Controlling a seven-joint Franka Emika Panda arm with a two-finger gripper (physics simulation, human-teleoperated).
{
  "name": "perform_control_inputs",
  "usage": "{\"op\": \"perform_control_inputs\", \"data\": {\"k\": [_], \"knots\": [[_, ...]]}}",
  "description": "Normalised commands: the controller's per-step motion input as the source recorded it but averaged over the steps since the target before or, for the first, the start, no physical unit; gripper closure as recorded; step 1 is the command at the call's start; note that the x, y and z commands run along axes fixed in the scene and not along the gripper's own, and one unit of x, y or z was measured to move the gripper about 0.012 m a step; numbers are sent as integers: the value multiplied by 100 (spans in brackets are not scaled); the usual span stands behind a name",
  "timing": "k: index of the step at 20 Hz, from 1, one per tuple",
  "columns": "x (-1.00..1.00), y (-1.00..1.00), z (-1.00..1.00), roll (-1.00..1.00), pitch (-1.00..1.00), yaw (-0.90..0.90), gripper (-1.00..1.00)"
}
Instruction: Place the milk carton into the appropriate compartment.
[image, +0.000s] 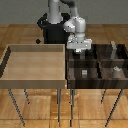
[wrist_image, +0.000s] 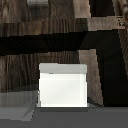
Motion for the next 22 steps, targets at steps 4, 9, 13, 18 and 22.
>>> {"op": "perform_control_inputs", "data": {"k": [4,9,13,18,22], "knots": [[0,0,-75,0,0,0,-100],[0,0,0,0,0,0,-100],[0,0,0,0,0,0,-100],[0,0,0,0,0,0,-100],[0,0,0,0,0,0,-100]]}}
